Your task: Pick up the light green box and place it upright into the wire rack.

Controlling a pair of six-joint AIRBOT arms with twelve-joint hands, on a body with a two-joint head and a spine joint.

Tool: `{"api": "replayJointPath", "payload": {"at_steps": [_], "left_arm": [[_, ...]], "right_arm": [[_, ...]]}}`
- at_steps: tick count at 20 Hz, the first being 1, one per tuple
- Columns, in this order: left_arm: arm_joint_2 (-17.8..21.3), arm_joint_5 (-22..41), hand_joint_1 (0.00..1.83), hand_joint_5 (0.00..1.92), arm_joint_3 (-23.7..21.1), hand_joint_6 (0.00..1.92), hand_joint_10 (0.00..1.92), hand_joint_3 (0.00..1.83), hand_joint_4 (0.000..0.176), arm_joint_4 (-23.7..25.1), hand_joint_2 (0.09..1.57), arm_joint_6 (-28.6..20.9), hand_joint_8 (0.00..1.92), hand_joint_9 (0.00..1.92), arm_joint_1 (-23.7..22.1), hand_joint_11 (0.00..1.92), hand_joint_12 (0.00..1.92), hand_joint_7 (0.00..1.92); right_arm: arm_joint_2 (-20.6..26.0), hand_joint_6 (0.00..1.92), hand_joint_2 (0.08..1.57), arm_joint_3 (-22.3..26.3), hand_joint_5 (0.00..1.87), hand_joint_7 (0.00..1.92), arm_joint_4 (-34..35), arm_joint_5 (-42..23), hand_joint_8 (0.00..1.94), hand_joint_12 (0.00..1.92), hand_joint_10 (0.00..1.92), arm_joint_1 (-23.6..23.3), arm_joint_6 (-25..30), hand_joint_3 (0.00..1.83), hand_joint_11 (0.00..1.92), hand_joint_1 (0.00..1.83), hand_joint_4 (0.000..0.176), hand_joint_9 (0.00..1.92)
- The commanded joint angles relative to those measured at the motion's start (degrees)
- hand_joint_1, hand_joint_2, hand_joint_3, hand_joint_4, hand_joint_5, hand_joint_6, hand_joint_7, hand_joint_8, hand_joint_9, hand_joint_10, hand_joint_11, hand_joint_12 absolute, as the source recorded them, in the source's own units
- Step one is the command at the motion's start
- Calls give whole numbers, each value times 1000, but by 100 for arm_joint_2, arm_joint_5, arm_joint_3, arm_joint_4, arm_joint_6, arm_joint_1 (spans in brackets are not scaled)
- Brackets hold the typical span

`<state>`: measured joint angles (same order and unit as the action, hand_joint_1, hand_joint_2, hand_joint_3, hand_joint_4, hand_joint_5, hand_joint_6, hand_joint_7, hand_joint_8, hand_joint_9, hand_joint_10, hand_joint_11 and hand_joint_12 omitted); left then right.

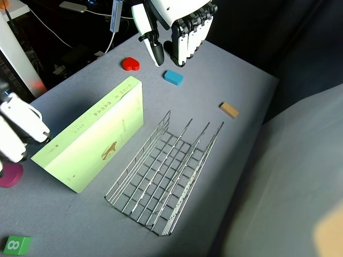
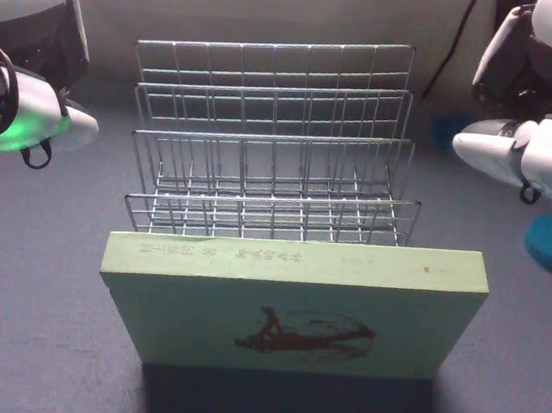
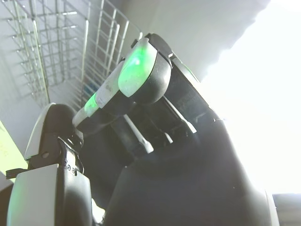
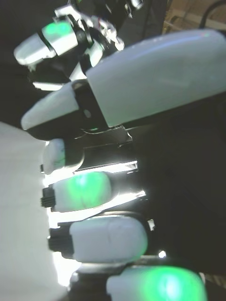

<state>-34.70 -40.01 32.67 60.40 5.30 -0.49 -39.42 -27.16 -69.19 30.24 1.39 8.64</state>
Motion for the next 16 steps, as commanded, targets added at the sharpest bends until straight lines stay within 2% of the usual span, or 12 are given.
{"api": "replayJointPath", "payload": {"at_steps": [1, 3, 5, 7, 10, 12, 16], "left_arm": [[36, 184, 0, 244, -21, 68, 31, 142, 83, 352, 1143, 39, 35, 142, -61, 7, 532, 190], [36, 184, 0, 244, -21, 68, 31, 142, 83, 352, 1143, 39, 35, 142, -60, 7, 532, 190], [36, 183, 0, 259, -22, 10, 6, 23, 84, 352, 1202, 39, 4, 150, -60, 0, 546, 192], [36, 183, 0, 262, -22, 6, 3, 13, 84, 352, 1207, 44, 2, 151, -60, 0, 561, 193], [37, 175, 0, 268, -12, 2, 1, 6, 84, 352, 1223, 48, 2, 150, -60, 0, 572, 202], [42, 157, 0, 242, 30, 0, 0, 2, 85, 352, 1227, 99, 0, 129, -38, 0, 501, 179], [112, 198, 0, 251, 138, 3, 0, 8, 88, 352, 1253, 205, 3, 127, 23, 0, 508, 186]], "right_arm": [[-20, 58, 1054, 33, 170, 197, -290, -243, 47, 825, 81, -111, 37, 137, 0, 7, 44, 159], [-21, 58, 1054, 33, 170, 197, -290, -291, 47, 825, 81, -135, 45, 137, 0, 7, 44, 159], [-22, 3, 1120, 31, 190, 202, -318, -372, 1, 818, 8, -145, 44, 10, 0, 4, 44, 187], [-29, 2, 1118, 31, 191, 207, -332, -450, 2, 809, 8, -146, 58, 5, 0, 9, 44, 193], [-82, 1, 1100, 31, 192, 216, -495, -540, 3, 801, 6, -176, 376, 0, 0, 18, 44, 198], [-236, 1, 1098, 31, 192, 207, -583, -387, 0, 799, 2, -179, 476, 0, 0, 20, 44, 191], [-787, 4, 1113, 30, 212, 219, -578, 162, 2, 842, 0, -124, 476, 3, 0, 53, 43, 188]]}}
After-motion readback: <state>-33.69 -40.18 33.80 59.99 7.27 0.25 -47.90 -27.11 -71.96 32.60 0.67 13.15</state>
